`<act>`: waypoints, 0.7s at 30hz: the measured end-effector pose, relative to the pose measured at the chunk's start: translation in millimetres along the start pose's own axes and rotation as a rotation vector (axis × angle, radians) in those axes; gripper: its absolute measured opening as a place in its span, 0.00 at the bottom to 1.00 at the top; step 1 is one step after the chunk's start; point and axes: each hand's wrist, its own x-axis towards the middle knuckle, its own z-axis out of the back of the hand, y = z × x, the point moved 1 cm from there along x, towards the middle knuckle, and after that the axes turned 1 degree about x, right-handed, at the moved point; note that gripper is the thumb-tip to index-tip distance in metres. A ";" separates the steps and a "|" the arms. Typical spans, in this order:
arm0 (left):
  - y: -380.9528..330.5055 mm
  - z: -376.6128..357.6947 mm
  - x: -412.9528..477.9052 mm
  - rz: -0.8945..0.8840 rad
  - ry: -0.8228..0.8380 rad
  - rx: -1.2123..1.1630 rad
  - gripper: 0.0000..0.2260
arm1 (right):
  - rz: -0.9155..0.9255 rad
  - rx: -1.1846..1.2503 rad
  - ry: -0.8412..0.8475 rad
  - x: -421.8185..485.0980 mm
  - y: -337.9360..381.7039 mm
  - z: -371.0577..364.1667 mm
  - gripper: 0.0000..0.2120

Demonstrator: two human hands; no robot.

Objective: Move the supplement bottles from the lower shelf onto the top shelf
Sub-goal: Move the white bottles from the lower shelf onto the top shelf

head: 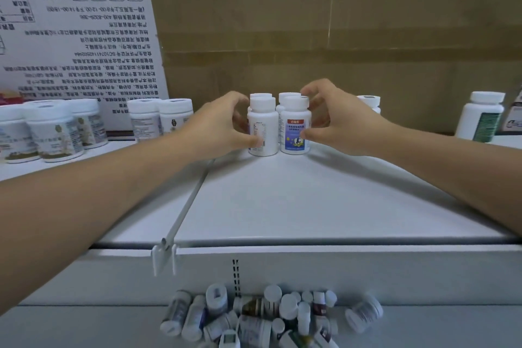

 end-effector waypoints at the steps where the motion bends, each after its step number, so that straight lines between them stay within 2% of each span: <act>1: 0.4 -0.5 -1.0 0.012 0.004 0.037 0.28 | -0.015 -0.027 -0.004 0.0 -0.8 -0.2 0.27; 5: -1.9 5.9 -8.1 0.027 0.149 0.358 0.20 | -0.190 -0.283 0.114 -3.0 1.0 6.1 0.31; 8: -5.9 20.5 -20.2 0.045 0.318 0.499 0.21 | -0.250 -0.452 0.252 -14.3 14.8 15.2 0.21; 11: -6.3 37.4 -41.5 0.056 0.436 0.515 0.22 | -0.241 -0.465 0.314 -34.1 29.9 20.5 0.16; 15: -1.5 60.7 -76.1 0.032 0.426 0.468 0.19 | -0.280 -0.385 0.293 -66.8 53.2 20.6 0.19; 21: 1.3 100.8 -139.3 -0.009 0.345 0.351 0.17 | -0.280 -0.330 0.181 -117.2 100.2 14.4 0.14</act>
